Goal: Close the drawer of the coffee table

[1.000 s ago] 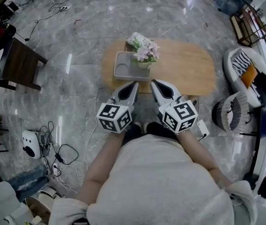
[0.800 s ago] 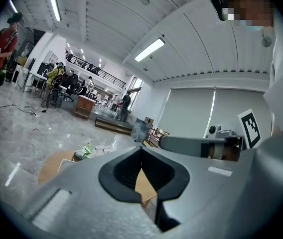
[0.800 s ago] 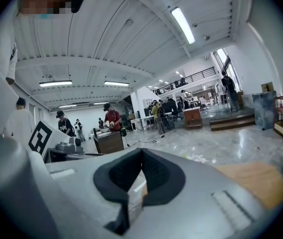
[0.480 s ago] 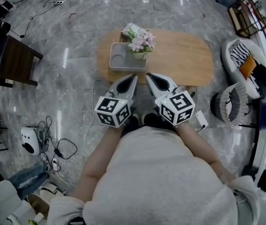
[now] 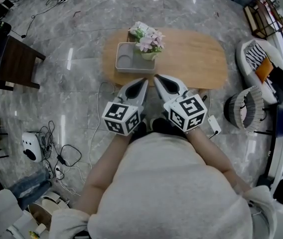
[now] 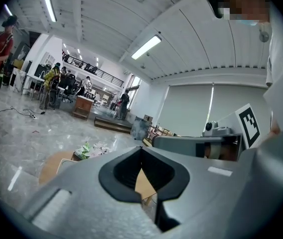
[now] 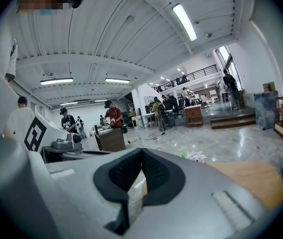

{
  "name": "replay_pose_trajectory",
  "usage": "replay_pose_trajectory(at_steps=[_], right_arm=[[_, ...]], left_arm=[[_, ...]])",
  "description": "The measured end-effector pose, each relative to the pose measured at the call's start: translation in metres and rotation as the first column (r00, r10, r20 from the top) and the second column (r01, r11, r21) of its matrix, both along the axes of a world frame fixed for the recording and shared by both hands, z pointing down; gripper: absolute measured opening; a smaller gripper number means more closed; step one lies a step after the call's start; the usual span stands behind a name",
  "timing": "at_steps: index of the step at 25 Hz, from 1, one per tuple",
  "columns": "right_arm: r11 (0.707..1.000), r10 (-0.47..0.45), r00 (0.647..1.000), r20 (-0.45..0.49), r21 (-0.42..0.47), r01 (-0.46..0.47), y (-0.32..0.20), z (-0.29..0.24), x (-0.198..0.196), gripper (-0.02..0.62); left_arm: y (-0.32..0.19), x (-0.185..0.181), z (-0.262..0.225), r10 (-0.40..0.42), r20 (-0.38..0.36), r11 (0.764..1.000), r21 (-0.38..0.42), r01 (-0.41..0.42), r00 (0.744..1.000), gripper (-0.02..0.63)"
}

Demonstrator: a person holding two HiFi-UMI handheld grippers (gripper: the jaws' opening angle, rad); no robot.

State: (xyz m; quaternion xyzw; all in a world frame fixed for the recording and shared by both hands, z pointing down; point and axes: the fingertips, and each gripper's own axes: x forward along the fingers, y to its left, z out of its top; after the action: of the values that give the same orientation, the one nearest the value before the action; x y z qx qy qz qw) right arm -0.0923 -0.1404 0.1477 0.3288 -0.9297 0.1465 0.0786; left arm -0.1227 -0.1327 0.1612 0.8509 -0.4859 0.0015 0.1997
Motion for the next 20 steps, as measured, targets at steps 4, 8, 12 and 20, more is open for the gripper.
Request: replay_pose_trajectory(at_steps=[4, 8, 12, 20], right_arm=[[1.000, -0.005, 1.000, -0.005, 0.010, 0.005, 0.0020, -0.0004, 0.0022, 0.002], [1.000, -0.001, 1.000, 0.001, 0.008, 0.001, 0.0033, 0.0000, 0.0059, 0.002], [1.000, -0.011, 1.000, -0.014, 0.026, 0.012, 0.0079, -0.0006, 0.0062, 0.002], [1.000, -0.015, 1.000, -0.002, 0.027, 0.015, 0.0068, -0.0011, 0.0093, 0.002]], left_arm=[[0.0015, 0.0007, -0.0018, -0.008, 0.000, 1.000, 0.009, 0.008, 1.000, 0.002], [0.0024, -0.0020, -0.0064, -0.027, -0.001, 0.999, 0.028, 0.027, 1.000, 0.002], [0.0051, -0.0005, -0.0062, -0.030, 0.003, 0.999, 0.028, 0.030, 1.000, 0.002], [0.0044, 0.0037, -0.0091, -0.032, 0.003, 0.999, 0.037, 0.031, 0.999, 0.002]])
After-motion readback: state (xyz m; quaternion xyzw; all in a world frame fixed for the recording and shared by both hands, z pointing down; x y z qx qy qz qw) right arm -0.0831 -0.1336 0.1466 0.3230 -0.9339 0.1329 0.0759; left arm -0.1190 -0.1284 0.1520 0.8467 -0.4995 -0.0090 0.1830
